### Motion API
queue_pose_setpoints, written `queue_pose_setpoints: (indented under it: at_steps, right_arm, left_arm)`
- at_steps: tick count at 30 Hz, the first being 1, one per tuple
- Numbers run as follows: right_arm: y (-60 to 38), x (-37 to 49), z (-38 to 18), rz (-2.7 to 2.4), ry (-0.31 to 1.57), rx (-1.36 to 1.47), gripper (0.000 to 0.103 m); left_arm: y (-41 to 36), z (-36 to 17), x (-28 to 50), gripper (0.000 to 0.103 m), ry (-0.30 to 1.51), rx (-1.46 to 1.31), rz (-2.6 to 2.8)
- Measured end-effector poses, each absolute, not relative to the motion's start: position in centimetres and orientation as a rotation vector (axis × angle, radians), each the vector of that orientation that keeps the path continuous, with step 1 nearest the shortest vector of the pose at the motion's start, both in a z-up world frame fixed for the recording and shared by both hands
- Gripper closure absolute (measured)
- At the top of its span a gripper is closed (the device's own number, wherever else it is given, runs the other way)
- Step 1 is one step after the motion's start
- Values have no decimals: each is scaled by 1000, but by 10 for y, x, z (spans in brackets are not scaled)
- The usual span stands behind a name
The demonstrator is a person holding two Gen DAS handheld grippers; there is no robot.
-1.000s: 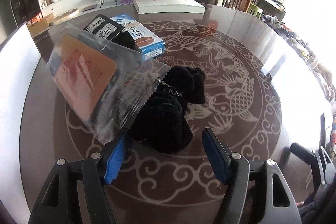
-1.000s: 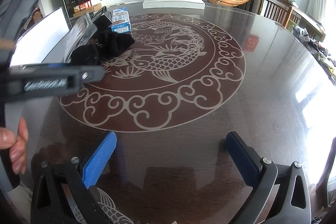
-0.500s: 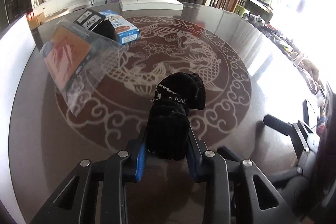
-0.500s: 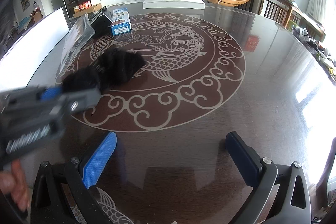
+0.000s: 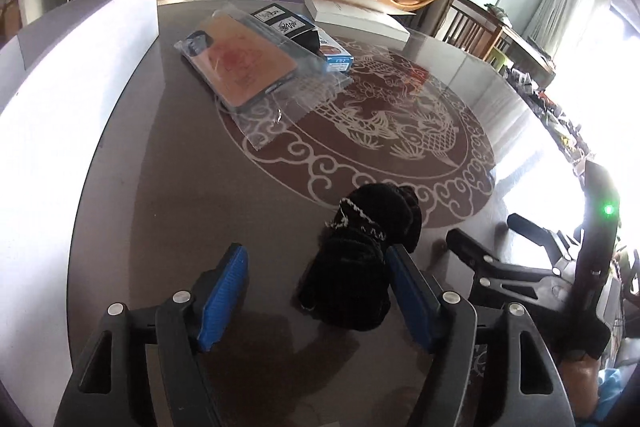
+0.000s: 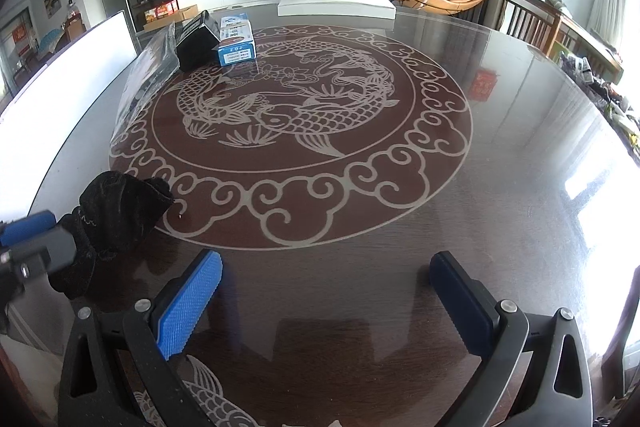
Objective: Organize objects
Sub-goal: 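Grasp the black cloth item with the left tool and lift it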
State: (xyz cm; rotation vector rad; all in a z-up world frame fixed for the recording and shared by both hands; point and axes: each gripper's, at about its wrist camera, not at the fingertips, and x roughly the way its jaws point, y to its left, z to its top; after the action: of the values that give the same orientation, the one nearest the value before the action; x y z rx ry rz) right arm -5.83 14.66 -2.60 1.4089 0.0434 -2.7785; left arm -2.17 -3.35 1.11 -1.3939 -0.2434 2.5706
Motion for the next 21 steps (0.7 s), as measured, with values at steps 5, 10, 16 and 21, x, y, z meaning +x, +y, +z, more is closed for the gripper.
queue_pose_setpoints:
  at_steps: [5, 10, 16, 21]
  right_arm:
    - [146, -59, -26, -2778, 44, 1409, 0]
    - [147, -59, -26, -2779, 44, 1409, 0]
    - [147, -60, -26, -2784, 37, 1412, 0]
    - [147, -60, -26, -2784, 37, 1412, 0]
  left_arm:
    - [-14, 6, -41, 32, -129, -1428, 2499]
    - [11, -4, -51, 27, 114, -1402, 2508]
    - [-13, -2, -48, 52, -108, -1389, 2630]
    - [-43, -4, -40, 53, -253, -1465, 2801]
